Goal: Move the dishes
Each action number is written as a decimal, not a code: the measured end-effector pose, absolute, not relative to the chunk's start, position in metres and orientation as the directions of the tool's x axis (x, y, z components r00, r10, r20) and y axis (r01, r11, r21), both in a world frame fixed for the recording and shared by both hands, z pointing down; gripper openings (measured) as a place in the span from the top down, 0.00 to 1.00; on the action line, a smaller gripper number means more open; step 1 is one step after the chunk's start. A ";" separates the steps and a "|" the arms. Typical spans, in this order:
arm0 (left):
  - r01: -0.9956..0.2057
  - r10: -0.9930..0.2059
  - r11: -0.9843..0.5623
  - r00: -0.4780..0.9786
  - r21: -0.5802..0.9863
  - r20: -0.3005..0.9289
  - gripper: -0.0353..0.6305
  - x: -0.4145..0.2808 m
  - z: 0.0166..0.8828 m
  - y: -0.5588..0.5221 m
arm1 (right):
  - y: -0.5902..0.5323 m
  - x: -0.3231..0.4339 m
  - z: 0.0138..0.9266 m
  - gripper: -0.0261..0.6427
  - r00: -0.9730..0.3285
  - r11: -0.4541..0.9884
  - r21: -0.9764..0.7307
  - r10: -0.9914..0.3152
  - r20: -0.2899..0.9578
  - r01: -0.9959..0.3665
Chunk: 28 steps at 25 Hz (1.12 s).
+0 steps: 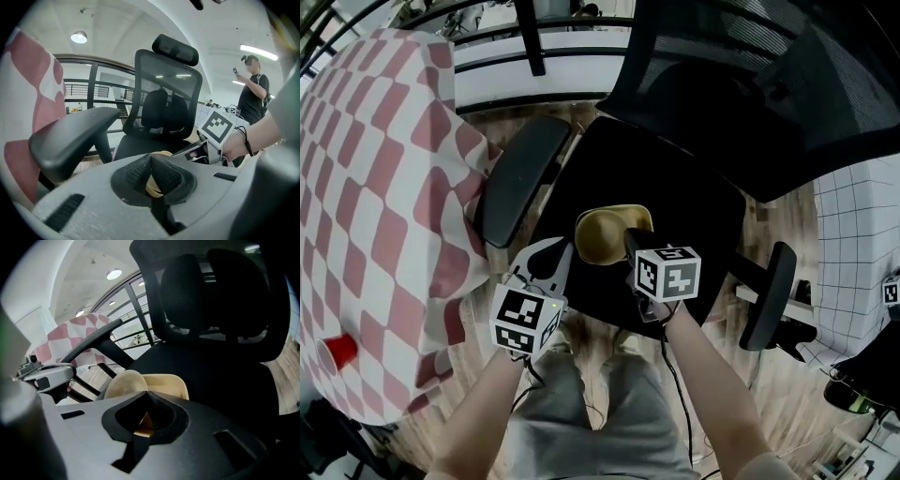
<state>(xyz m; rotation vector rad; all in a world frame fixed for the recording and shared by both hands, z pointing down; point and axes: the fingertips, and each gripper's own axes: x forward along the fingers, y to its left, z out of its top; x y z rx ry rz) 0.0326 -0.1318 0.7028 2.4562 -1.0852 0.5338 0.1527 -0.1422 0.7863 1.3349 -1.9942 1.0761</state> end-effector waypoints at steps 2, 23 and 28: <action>-0.764 -0.615 -0.613 0.622 0.202 0.485 0.93 0.030 0.692 -0.131 | -0.142 0.153 0.775 0.93 -0.390 0.203 -0.333 -0.534 0.750 -0.921; -0.800 -0.766 -0.599 0.585 0.034 0.267 0.93 0.000 0.377 -0.089 | -0.112 0.154 0.407 0.93 -0.432 0.327 -0.292 -0.771 0.468 -0.899; -0.810 -0.791 -0.586 0.574 0.003 0.212 0.93 -0.007 0.296 -0.063 | -0.104 0.157 0.307 0.93 -0.459 0.385 -0.258 -0.806 0.373 -0.886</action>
